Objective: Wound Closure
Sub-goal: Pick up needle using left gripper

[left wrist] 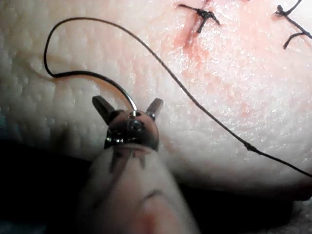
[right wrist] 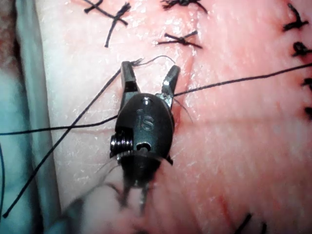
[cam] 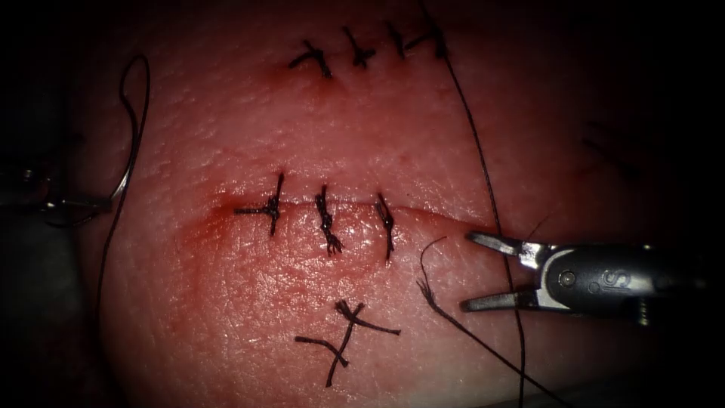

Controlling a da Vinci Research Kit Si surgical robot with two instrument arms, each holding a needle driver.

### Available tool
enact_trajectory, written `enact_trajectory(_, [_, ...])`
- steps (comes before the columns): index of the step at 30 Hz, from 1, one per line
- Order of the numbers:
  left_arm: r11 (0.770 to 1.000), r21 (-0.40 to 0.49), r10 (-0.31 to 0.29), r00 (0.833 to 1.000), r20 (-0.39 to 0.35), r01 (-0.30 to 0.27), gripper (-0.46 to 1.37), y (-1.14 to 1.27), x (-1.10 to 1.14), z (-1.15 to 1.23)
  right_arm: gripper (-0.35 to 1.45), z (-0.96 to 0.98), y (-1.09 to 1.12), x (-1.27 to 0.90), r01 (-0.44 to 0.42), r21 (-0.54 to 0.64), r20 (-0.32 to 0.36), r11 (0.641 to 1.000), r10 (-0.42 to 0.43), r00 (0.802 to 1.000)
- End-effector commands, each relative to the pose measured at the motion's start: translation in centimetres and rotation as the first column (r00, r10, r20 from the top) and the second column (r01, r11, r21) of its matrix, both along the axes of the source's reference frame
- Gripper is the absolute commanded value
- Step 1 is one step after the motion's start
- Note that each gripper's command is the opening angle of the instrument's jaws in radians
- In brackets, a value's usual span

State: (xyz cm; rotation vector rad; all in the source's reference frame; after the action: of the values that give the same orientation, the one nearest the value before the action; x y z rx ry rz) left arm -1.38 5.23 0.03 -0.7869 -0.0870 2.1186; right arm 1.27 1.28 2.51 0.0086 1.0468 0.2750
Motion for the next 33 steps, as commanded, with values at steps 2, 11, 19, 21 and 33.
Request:
enact_trajectory(2, [1.000, 0.016, 0.011, 1.000, 0.028, -0.011, 0.76, -0.03, 0.00, 0.04, 1.40, 0.00, -0.01, 0.00, 0.006, 0.002, -0.001, 1.000, -0.006, 1.000])
enact_trajectory(11, [0.996, 0.073, 0.041, 0.999, 0.018, -0.042, 0.71, -0.19, -0.01, 0.14, 1.40, 0.00, -0.02, 0.00, 0.006, 0.000, -0.001, 1.000, -0.006, 1.000])
enact_trajectory(19, [0.993, 0.101, 0.065, 0.998, 0.024, -0.067, 0.64, -0.28, -0.01, 0.26, 1.41, 0.00, -0.02, 0.00, 0.006, 0.000, -0.001, 1.000, -0.006, 1.000])
enact_trajectory(21, [0.991, 0.105, 0.076, 0.997, 0.016, -0.077, 0.60, -0.30, 0.00, 0.29, 1.40, -0.01, -0.03, 0.00, 0.006, 0.000, -0.001, 1.000, -0.006, 1.000])
enact_trajectory(33, [0.989, 0.120, 0.079, 0.996, 0.034, -0.083, -0.30, -0.29, 0.06, 0.53, 1.40, -0.04, -0.05, 0.00, 0.007, 0.000, -0.002, 1.000, -0.007, 1.000])
